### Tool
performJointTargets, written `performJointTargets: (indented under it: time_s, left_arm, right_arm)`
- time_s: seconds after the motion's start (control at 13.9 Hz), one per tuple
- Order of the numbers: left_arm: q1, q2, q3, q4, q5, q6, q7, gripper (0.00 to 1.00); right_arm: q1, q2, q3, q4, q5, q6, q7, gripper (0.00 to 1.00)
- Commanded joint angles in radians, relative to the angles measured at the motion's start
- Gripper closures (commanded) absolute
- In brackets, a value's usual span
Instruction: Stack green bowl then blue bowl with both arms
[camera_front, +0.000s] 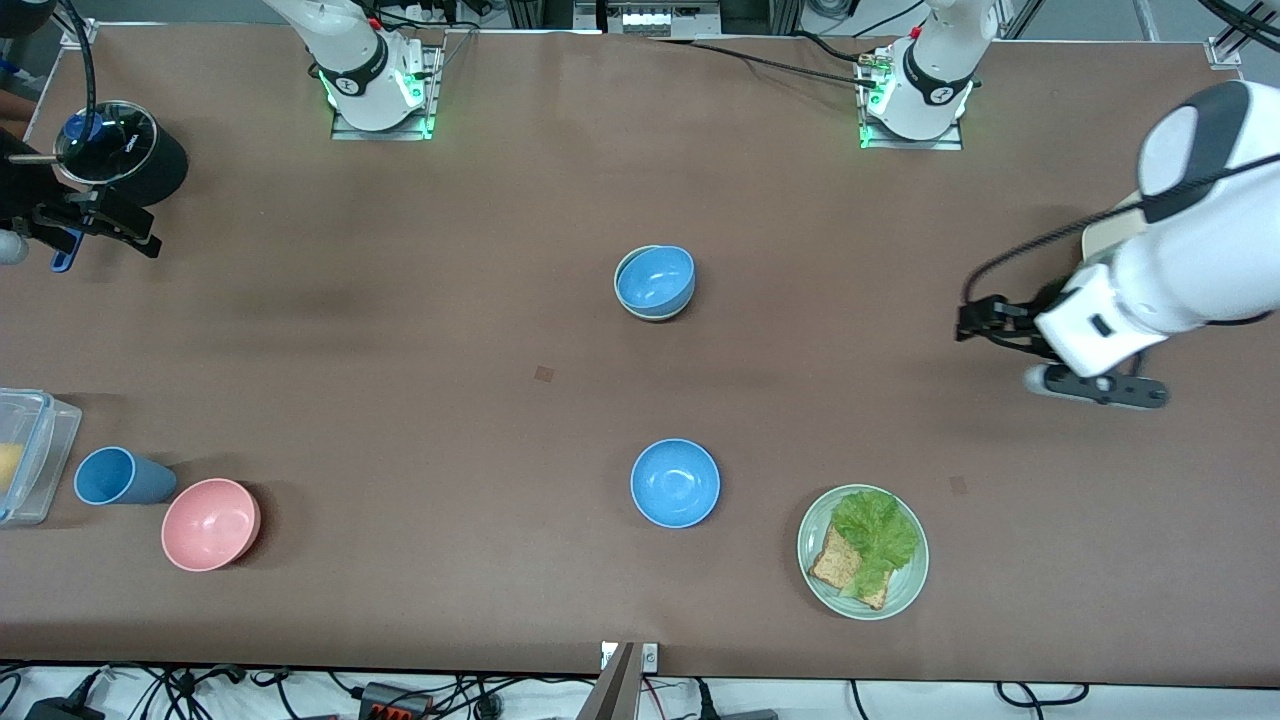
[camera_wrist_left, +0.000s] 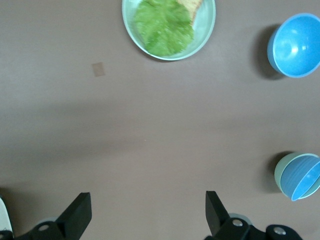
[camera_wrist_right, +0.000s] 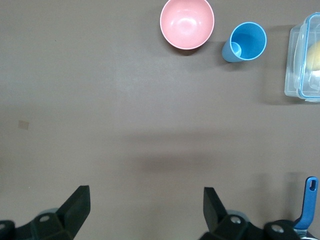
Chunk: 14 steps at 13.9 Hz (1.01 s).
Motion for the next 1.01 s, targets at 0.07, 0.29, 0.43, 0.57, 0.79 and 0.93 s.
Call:
performJointTargets:
  time_s: [0.07, 0.29, 0.43, 0.57, 0.79, 0.93]
  left_arm:
    - [-0.09, -0.141, 0.223, -0.025, -0.081, 0.032, 0.024, 0.0]
    - [-0.207, -0.261, 0.432, -0.048, -0.079, -0.027, 0.035, 0.0]
    - [-0.294, -0.279, 0.541, -0.066, -0.088, -0.111, 0.07, 0.0]
    - [-0.321, -0.333, 0.551, -0.167, -0.087, -0.101, 0.093, 0.0]
    - [-0.368, -0.377, 0.557, -0.227, -0.085, -0.003, 0.092, 0.0]
    - [-0.381, -0.38, 0.575, -0.243, -0.085, -0.015, 0.092, 0.0]
  right_arm:
    - [0.01, -0.022, -0.01, -0.019, -0.011, 0.01, -0.015, 0.0]
    - [0.01, -0.022, -0.01, -0.019, -0.011, 0.011, -0.017, 0.0]
    - [0.01, -0.022, -0.01, -0.019, -0.011, 0.011, -0.015, 0.0]
    - [0.01, -0.022, -0.01, -0.019, -0.011, 0.011, -0.015, 0.0]
    - [0.01, -0.022, -0.01, -0.019, -0.011, 0.013, -0.015, 0.0]
    - [0.01, -0.022, -0.011, -0.019, -0.011, 0.013, -0.015, 0.0]
